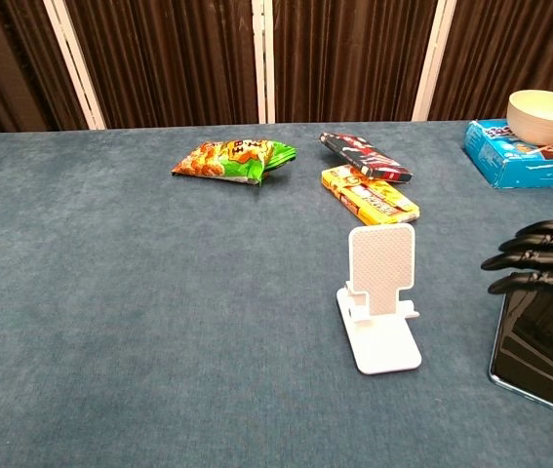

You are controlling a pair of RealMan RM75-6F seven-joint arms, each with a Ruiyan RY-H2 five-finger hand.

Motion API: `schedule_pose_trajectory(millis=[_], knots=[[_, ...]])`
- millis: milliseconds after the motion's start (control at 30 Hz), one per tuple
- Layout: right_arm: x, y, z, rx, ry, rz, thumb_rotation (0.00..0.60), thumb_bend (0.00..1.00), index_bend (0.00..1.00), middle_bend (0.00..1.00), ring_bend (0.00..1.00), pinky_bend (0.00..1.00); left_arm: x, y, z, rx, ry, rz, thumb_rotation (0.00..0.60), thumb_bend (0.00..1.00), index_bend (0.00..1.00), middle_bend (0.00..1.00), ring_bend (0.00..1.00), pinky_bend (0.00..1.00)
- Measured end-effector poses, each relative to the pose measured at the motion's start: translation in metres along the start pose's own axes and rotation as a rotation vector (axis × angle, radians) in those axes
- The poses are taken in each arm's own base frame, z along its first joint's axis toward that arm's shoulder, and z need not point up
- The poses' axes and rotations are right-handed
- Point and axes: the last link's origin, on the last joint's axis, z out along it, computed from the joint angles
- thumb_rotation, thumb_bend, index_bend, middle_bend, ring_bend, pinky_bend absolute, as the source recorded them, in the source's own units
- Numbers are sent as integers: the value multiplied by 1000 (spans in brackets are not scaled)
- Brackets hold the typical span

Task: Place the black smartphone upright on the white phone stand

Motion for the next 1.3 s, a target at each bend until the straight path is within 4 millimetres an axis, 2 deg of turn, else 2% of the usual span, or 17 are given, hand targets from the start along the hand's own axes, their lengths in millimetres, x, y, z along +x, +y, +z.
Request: schedule_pose_trajectory(millis=[367, 667, 933, 1033, 1200, 1300], knots=[[-11, 3, 16, 41, -103, -136, 600, 6, 154, 142, 35, 123, 0, -1, 0, 1, -2, 0, 600, 0, 0, 0, 0, 0], [-22, 11, 16, 14, -157, -140, 600, 27, 172, 156, 42, 124, 0, -2, 2, 7, -5, 0, 600, 0, 0, 0, 0, 0], [-30, 9, 21, 32, -164, -130, 600, 78, 184, 167, 58, 145, -1, -1, 2, 7, -9, 2, 600, 0, 0, 0, 0, 0], [-32, 7, 23, 39, -168, -127, 600, 139, 258, 229, 114, 183, -1, -1, 2, 6, -12, 3, 600, 0, 0, 0, 0, 0], [-31, 6, 25, 41, -140, -119, 600, 325, 515, 476, 372, 405, -2, -2, 3, 8, -14, 3, 600, 0, 0, 0, 0, 0], [-31, 7, 24, 41, -120, -112, 600, 395, 569, 536, 438, 457, -2, -2, 3, 9, -17, 2, 600, 0, 0, 0, 0, 0]])
